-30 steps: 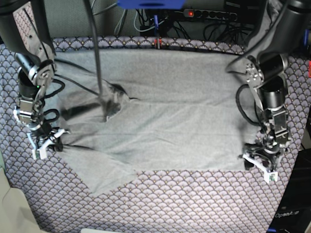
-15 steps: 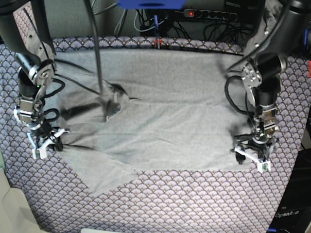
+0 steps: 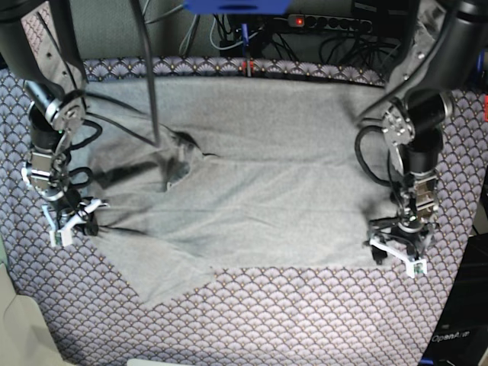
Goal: Fold the T-shirt properly
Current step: 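Lower both grippers and pinch the grey shirt's opposite edge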
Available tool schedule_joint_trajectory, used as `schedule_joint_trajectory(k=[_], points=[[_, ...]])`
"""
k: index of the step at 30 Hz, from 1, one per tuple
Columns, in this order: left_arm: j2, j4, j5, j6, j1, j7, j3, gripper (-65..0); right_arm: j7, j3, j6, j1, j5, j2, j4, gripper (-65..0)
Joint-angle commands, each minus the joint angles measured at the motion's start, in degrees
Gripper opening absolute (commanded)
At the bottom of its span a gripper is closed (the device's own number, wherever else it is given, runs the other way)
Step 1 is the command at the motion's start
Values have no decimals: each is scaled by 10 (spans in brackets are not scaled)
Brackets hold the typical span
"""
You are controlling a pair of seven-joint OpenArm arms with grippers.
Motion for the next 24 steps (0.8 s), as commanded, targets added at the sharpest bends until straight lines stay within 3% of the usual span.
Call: schedule_joint_trajectory(k=[1,6,12,17,20,24], points=[[-5,9,-4,-1,-21,-16,0,-187,2,0,0,14,0,11,8,-635],[-4,-19,-7,-1,-19,-20,0,-188,2,0,0,14,0,12,8,-635],[-5,-93,-4,-1,-19,-99,1,-188,2,0,0,13,0,12,8,-635],[-5,-103,-4,-1,-19,-106,1,-195,2,0,0,13,0,12,8,-635],[-5,-103,-4,-1,-19,-106,1,-286,2,0,0,13,0,12,8,-635],[-5,-103,-4,-1,-20,-105,1,-523,2,0,0,13,0,12,8,-637]])
